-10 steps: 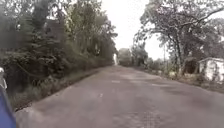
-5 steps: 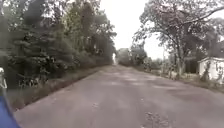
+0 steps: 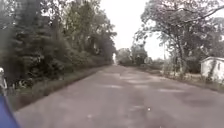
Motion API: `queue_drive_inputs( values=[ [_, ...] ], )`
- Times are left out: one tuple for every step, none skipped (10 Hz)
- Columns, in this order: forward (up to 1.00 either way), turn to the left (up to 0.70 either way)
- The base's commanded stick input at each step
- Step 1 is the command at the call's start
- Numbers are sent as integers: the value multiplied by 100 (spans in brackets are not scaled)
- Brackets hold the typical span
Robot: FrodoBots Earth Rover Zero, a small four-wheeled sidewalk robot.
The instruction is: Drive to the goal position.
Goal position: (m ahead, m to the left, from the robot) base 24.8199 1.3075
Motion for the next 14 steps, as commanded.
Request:
queue_drive_inputs(
  values=[
    [70, -1],
    [70, -1],
    [70, -1],
    [70, -1],
    [70, -1],
    [70, -1],
    [70, -1],
    [70, -1],
    [70, -1],
    [70, -1],
    [70, -1],
    [70, -1],
    [70, -1],
    [70, -1]
  ],
)
